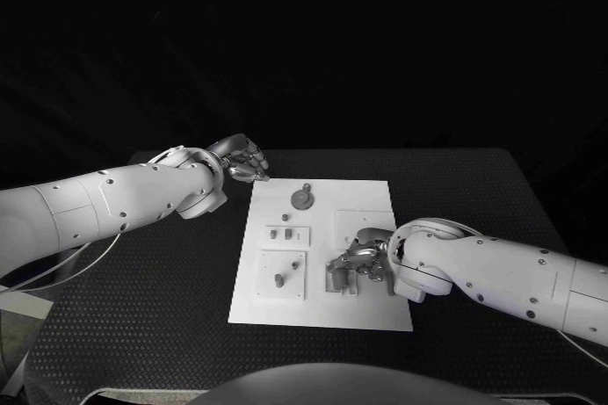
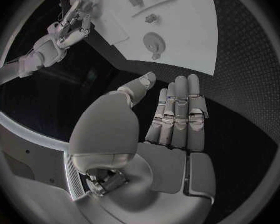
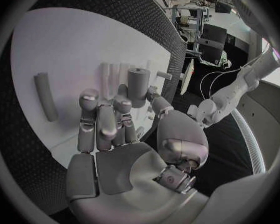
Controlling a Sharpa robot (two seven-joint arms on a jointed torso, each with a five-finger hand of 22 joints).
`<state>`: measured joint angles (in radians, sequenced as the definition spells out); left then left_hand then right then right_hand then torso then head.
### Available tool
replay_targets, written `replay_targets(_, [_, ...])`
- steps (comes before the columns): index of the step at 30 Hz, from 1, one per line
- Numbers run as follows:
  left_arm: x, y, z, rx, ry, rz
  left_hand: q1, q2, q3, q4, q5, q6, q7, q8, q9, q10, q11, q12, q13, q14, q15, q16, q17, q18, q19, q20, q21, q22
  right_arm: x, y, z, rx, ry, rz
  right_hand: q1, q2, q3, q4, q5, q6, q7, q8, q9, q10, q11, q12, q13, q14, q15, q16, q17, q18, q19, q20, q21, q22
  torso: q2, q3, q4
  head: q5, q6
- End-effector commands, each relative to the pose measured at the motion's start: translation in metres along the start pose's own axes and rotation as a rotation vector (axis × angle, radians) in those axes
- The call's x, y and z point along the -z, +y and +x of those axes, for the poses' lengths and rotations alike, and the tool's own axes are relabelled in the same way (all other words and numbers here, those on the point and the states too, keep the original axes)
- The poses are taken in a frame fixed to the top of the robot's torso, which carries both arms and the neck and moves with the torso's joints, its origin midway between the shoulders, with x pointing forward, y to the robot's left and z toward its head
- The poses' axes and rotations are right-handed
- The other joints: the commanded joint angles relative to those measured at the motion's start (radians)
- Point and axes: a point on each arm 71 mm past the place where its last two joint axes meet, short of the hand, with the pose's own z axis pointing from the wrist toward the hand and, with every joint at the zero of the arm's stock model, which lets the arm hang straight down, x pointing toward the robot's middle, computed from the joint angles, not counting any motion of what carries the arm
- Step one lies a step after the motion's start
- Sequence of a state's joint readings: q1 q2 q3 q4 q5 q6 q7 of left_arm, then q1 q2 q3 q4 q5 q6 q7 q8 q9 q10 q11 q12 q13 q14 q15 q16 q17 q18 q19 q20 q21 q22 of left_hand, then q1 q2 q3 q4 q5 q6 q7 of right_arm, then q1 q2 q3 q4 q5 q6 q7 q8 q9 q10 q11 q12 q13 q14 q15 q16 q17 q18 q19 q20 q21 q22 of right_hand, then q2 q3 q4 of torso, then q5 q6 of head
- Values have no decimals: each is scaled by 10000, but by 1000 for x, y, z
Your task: Assemble the parts on the task board
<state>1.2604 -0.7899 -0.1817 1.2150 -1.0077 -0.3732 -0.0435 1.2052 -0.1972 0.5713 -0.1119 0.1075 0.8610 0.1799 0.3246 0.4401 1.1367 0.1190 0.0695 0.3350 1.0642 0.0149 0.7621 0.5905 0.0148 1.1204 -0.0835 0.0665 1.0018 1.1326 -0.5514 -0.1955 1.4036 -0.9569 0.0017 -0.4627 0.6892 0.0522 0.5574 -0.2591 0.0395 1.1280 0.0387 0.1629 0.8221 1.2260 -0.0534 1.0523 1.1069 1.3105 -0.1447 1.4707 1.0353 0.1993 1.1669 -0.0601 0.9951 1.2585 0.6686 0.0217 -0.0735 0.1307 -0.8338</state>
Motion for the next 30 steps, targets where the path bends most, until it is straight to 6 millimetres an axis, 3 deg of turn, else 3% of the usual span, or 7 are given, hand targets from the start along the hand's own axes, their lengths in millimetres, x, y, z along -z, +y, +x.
replay_targets(1, [0, -1, 1, 0, 73, 66, -59, 17, 13, 55, 66, -22, -18, 46, -14, -34, 18, 14, 10, 82, -10, -47, 11, 50, 28, -9, 29, -11, -2, -4, 5, 169, 242, 241, -35, 49, 354, -149, 65, 139, 129, -71, -14, 0, -62, -69, 15, 5, -169, 20, -23, 625, 27, -51, 44, -17, 2, -1, 3, -3, -5])
replay_targets(6, [0, -1, 1, 1, 77, 63, -59, 17, 13, 57, 67, -23, -18, 45, -15, -35, 18, 13, 10, 82, -10, -48, 13, 51, 28, -9, 29, -10, -2, -5, 4, 111, 178, 252, -95, 28, 351, -157, 65, 125, 136, -86, -17, -15, -55, -80, 18, -15, -163, 8, -63, 625, 17, -50, 36, -22, 1, -1, -3, 12, -26])
replay_targets(9, [0, -2, 1, 0, 84, 66, -60, 18, 13, 58, 67, -24, -18, 45, -16, -36, 19, 13, 10, 83, -10, -49, 14, 51, 29, -10, 30, -10, -2, -6, 4, 18, 134, 291, -204, -197, 279, -213, 65, 65, 158, -127, -29, -62, -34, -104, 22, -70, -151, -19, -151, 624, -12, -42, 23, -25, 4, 4, -5, 39, -28])
replay_targets(18, [0, -1, 1, -1, 86, 56, -58, 21, 12, 61, 67, -29, -16, 43, -19, -40, 18, 11, 11, 92, -11, -47, 21, 53, 37, -12, 34, -8, -2, -5, 4, -52, 88, 234, -1221, -1412, -70, 110, 65, -177, 240, -295, -74, -298, 44, -270, 1, -356, -86, -166, -521, 625, -143, -39, -110, -98, 3, 1, -6, 78, -47])
replay_targets(23, [0, -1, 1, -2, 85, 51, -58, 19, 11, 61, 67, -30, -15, 43, -20, -41, 18, 10, 11, 93, -11, -48, 23, 53, 37, -12, 34, -8, -1, -5, 5, -4, 201, 188, -1293, -2296, 682, 726, 64, -221, 261, -340, -29, -323, 68, -319, 5, -436, -66, -207, -634, 625, -88, -123, -147, -160, 5, -8, -1, 84, -58])
replay_targets(26, [0, -1, 1, -1, 85, 54, -59, 19, 11, 62, 67, -30, -15, 43, -20, -42, 18, 10, 11, 93, -11, -49, 24, 53, 37, -12, 34, -8, -1, -4, 6, 22, 263, 147, -1226, -2540, 920, 963, 66, -236, 273, -351, 0, -330, 82, -323, 18, -460, -53, -217, -674, 625, -78, -118, -141, -166, 3, -4, -2, 98, -59])
replay_targets(30, [0, -1, 0, -3, 76, 46, -59, 18, 10, 63, 67, -31, -15, 42, -21, -43, 19, 9, 11, 93, -11, -49, 25, 53, 37, -12, 34, -8, -1, -4, 6, 22, 265, 133, -1173, -2675, 1035, 1124, 65, -251, 286, -361, 26, -341, 90, -323, 33, -477, -42, -222, -700, 622, -79, -106, -129, -163, 2, -2, 4, 108, -66])
